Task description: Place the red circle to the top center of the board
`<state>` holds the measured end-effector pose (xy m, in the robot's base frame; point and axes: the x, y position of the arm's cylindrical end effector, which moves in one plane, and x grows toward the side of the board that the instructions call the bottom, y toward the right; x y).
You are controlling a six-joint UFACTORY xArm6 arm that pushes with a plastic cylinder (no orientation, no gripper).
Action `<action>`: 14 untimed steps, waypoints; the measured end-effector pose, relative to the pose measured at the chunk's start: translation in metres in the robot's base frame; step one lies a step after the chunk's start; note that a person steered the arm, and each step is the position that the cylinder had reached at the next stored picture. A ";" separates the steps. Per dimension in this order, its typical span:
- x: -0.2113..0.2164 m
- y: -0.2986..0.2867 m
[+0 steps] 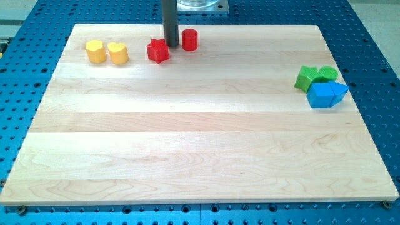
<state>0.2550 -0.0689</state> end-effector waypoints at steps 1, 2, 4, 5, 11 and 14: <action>0.000 -0.015; 0.000 0.012; 0.000 0.045; -0.010 0.008; 0.119 -0.023; 0.106 -0.078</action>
<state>0.3608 -0.1471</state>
